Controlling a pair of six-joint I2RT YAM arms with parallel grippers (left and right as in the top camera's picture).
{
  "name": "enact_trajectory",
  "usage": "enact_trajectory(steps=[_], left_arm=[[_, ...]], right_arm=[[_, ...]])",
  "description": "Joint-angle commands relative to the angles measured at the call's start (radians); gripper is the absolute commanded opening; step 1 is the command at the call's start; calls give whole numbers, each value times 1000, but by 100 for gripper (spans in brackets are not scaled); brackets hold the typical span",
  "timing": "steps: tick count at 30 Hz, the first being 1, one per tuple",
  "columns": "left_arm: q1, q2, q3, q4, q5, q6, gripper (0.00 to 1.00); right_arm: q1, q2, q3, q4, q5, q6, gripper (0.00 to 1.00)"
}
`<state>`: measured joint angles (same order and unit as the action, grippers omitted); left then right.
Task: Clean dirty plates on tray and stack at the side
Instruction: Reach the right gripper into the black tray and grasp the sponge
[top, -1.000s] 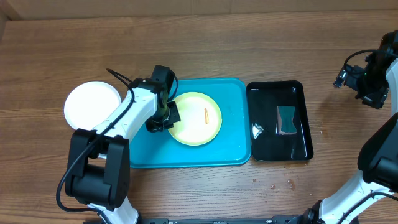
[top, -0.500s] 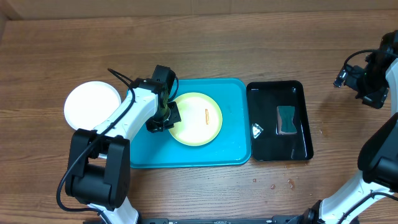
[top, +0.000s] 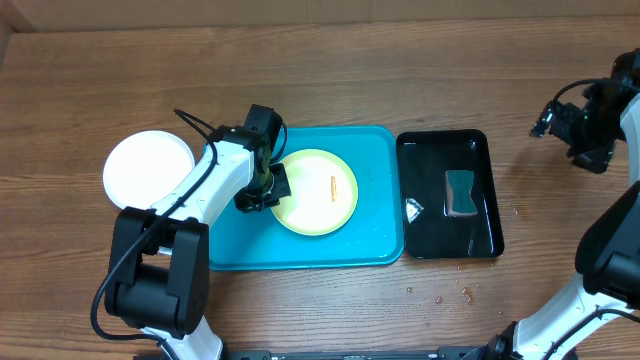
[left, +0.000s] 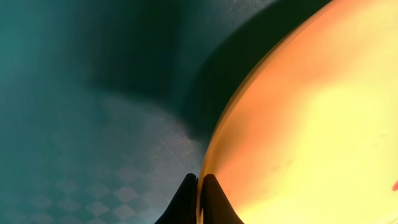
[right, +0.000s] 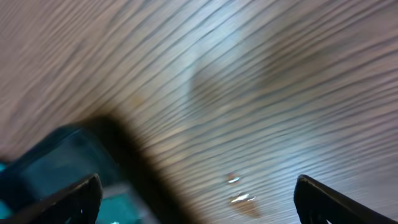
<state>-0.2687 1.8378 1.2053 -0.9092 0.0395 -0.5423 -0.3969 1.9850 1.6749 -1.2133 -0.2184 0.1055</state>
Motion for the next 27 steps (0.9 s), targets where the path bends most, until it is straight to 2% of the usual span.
enact_trajectory(steps=[1, 4, 9, 13, 18, 21, 27], left_arm=[[-7, 14, 18, 0, -21, 24, 4], [-7, 14, 18, -7, -21, 25, 4], [-7, 14, 18, -14, -21, 27, 4], [-7, 14, 18, -21, -21, 35, 4], [-7, 14, 18, -26, -21, 42, 5], [-7, 14, 18, -26, -21, 42, 5], [-7, 14, 18, -24, -22, 42, 7]], right_arm=[[4, -27, 21, -77, -208, 3, 100], [4, -27, 21, -103, -265, -9, 100], [5, -27, 21, -167, -266, -66, 92], [5, -27, 21, -191, -261, -78, 91], [18, -27, 21, -188, -261, -82, 82], [61, -27, 21, -188, -230, -108, 78], [223, -27, 21, -184, -29, -110, 78]])
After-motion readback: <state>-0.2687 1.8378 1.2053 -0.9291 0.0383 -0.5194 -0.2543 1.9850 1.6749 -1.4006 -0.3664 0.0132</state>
